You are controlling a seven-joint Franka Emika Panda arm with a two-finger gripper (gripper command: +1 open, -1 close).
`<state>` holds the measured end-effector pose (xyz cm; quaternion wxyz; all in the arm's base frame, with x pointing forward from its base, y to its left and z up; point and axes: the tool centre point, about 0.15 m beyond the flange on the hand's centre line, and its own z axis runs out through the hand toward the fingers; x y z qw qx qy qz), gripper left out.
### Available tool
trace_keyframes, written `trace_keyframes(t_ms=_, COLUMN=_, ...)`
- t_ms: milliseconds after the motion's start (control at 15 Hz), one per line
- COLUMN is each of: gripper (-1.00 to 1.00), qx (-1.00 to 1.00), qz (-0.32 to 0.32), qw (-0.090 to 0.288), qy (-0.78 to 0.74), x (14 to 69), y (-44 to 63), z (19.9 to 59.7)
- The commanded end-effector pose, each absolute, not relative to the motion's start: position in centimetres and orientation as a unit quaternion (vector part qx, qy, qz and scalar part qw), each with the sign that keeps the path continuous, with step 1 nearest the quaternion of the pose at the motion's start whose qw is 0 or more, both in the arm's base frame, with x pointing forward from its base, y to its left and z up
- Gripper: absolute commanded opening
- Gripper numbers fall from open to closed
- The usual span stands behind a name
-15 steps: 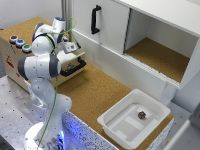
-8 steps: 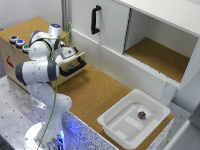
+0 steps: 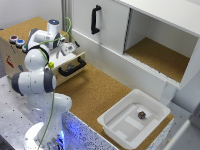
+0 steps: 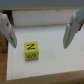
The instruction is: Place the yellow block in the drawer
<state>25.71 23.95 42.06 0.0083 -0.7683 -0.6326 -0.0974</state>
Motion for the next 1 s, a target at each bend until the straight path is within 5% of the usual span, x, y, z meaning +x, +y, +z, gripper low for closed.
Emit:
trace_keyframes(t_ms=0, gripper=1.00, qx=-0.839, qz=-0.093, qw=0.018, qy=-0.535, x=30.0, y=17.0, z=46.6)
trace_keyframes(t_ms=333, gripper=1.00, qx=-0.927, qz=-0.032, qw=0.052, qy=-0.371, x=36.4, y=8.8, z=43.4)
trace_keyframes(t_ms=733, gripper=1.00, qx=-0.985, qz=-0.043, qw=0.096, qy=-0.138, x=40.1, y=-6.1, z=42.5)
trace_keyframes(t_ms=933, gripper=1.00, qx=-0.994, qz=-0.047, qw=0.089, qy=-0.033, x=40.1, y=-14.4, z=41.6)
